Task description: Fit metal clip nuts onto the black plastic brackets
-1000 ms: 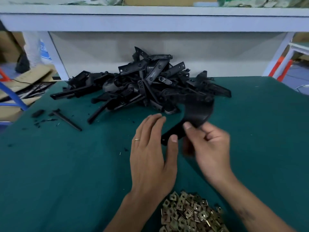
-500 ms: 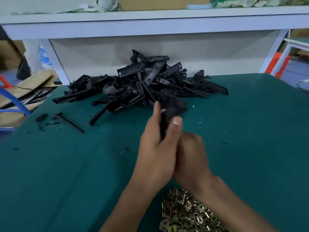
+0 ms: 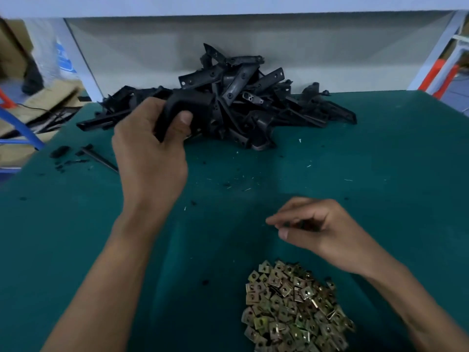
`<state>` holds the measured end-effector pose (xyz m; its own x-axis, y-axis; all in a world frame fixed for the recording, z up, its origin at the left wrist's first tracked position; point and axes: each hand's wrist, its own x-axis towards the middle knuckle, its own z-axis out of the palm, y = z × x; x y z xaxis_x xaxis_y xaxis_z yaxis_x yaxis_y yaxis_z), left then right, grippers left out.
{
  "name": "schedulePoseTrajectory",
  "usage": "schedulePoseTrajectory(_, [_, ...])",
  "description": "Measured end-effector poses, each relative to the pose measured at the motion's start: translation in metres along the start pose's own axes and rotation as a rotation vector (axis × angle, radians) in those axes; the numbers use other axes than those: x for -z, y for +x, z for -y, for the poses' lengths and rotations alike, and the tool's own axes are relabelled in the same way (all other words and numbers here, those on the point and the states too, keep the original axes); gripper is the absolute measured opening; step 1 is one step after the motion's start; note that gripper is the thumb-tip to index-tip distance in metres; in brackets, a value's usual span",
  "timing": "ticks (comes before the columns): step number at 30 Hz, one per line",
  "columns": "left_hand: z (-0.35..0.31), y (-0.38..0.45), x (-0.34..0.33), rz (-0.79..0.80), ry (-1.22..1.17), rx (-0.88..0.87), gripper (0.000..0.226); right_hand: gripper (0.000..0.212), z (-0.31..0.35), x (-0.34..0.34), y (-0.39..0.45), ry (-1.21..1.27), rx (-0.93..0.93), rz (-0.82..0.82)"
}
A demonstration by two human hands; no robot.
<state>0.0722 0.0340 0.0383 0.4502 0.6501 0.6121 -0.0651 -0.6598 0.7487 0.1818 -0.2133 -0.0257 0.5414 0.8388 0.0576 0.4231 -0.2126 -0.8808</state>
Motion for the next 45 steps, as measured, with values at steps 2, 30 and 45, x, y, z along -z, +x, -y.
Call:
schedulePoseTrajectory(2, [0.006,0.004,0.004,0.025,0.013,0.043,0.016,0.022,-0.001,0.002,-0.009,-0.068,-0.052,0.093])
schedulePoseTrajectory(30, [0.067,-0.050,-0.040,0.862,-0.863,0.623,0.061,0.008,-0.007,0.004,-0.014,0.220,-0.057,0.031])
schedulePoseTrajectory(45, [0.063,-0.048,-0.039,0.977,-0.878,0.565,0.021,0.012,0.001,-0.011,-0.009,0.447,-0.009,-0.028])
